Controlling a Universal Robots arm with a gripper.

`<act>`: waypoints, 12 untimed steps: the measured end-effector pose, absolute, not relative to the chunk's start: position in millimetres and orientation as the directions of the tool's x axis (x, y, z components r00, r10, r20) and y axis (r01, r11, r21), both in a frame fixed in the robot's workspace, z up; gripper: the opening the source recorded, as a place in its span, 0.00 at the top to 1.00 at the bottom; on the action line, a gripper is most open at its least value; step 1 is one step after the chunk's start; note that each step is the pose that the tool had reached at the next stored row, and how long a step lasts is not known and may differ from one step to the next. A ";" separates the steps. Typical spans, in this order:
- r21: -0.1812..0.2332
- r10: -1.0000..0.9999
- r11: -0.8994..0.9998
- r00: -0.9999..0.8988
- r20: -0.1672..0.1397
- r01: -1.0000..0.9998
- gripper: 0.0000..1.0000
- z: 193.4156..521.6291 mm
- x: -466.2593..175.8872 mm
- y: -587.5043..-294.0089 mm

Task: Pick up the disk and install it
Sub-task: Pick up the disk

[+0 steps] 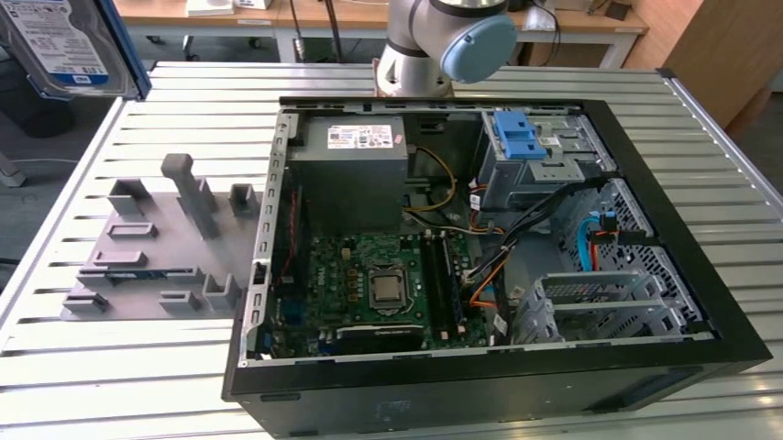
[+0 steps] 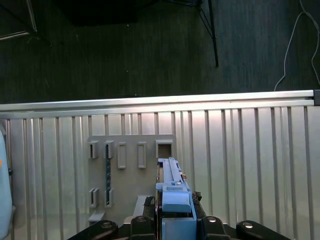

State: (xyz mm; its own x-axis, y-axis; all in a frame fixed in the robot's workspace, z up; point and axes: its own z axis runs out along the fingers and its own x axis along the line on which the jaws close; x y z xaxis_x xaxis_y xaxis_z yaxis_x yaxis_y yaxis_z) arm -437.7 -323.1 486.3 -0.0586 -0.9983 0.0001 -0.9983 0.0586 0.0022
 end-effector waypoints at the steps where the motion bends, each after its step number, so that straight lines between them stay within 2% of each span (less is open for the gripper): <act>1: 0.002 -0.998 0.059 -0.059 0.000 -0.998 0.64 487.2 -437.7 -323.1; 12: 0.002 -0.998 0.059 -0.059 0.000 -0.998 0.64 505.3 -437.7 -323.1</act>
State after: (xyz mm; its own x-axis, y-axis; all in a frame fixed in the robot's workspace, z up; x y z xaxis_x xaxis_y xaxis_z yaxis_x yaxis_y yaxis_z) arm -437.7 -323.1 505.3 -0.0585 -0.9983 0.0001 -0.9983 0.0585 0.0022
